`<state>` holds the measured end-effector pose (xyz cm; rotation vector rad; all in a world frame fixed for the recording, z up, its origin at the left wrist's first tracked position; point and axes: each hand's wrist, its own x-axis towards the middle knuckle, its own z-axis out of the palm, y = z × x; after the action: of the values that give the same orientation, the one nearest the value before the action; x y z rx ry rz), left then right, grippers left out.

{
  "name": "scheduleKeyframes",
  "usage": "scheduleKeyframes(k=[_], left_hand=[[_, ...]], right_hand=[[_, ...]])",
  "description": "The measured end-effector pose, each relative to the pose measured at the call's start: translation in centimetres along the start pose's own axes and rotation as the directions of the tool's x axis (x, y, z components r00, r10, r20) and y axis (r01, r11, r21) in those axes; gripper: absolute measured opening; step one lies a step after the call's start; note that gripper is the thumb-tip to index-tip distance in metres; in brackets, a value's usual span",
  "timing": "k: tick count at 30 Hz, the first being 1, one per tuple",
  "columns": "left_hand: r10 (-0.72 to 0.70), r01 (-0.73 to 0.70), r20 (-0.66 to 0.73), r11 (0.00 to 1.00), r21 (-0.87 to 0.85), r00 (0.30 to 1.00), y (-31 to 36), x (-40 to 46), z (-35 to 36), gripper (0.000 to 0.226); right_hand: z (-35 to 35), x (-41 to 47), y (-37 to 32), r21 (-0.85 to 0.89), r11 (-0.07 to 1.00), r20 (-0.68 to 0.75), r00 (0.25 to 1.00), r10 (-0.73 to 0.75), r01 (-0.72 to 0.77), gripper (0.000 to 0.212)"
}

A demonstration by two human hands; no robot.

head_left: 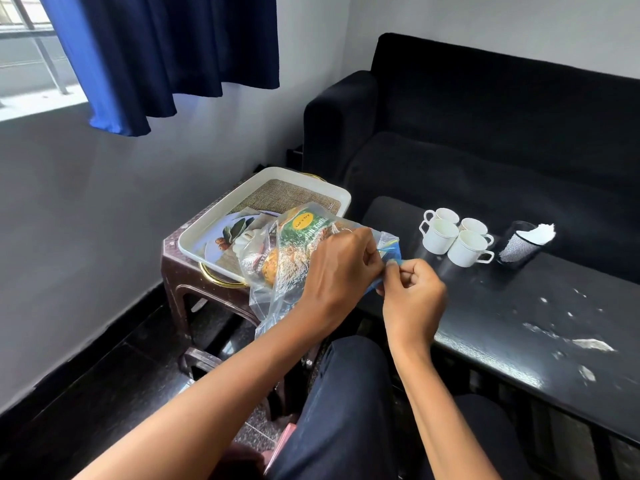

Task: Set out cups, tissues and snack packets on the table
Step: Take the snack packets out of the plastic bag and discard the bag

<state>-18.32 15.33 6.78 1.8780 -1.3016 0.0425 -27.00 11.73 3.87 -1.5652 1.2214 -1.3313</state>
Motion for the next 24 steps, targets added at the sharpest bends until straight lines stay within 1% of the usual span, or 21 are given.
scheduleKeyframes(k=[5,9,10,13,14,16,18,20,22,24], left_hand=[[-0.028,0.027,0.015,0.999,0.028,1.000,0.1,-0.1,0.0,0.004],[-0.052,0.055,-0.069,0.997,0.047,0.996,0.5,0.1,-0.1,0.005],[-0.039,0.042,-0.062,0.998,0.049,0.997,0.6,0.1,-0.1,0.005],[-0.007,0.008,-0.025,0.999,0.041,1.000,0.1,0.0,-0.2,0.005],[-0.003,0.003,-0.027,1.000,0.026,1.000,-0.2,0.1,-0.2,0.005],[-0.024,0.022,-0.048,0.999,-0.038,0.999,-0.6,0.3,-0.3,0.005],[-0.084,0.076,-0.051,0.987,-0.139,0.995,-0.8,0.3,-0.2,0.009],[-0.132,0.122,-0.033,0.969,-0.216,0.991,-0.8,0.3,-0.2,0.009],[-0.152,0.147,-0.001,0.957,-0.250,0.988,-1.0,0.3,-0.5,0.006],[-0.158,0.167,0.055,0.962,-0.218,0.986,-1.4,-0.1,-1.0,0.010]], right_hand=[[0.0,-0.1,-0.1,-0.089,0.994,-0.036,0.997,-0.065,0.062,0.020],[0.0,-0.6,0.5,-0.169,0.981,-0.061,0.992,-0.110,0.099,0.012],[0.0,-0.8,0.7,-0.138,0.987,-0.058,0.994,-0.090,0.081,0.011],[-0.3,-0.9,0.9,0.063,0.998,-0.042,0.999,0.011,-0.009,0.011],[-0.5,-0.8,0.8,0.118,0.992,-0.020,0.999,0.041,-0.039,0.010],[-0.6,-0.7,0.6,0.205,0.970,0.069,0.991,0.115,-0.127,0.006],[-0.4,-0.8,0.3,0.242,0.941,0.197,0.961,0.192,-0.238,0.003],[-0.2,-1.2,0.1,0.250,0.912,0.300,0.921,0.248,-0.327,0.005],[0.0,-1.4,0.0,0.271,0.888,0.321,0.904,0.282,-0.372,0.011],[0.0,-1.3,-0.2,0.307,0.873,0.298,0.909,0.290,-0.379,0.013]])
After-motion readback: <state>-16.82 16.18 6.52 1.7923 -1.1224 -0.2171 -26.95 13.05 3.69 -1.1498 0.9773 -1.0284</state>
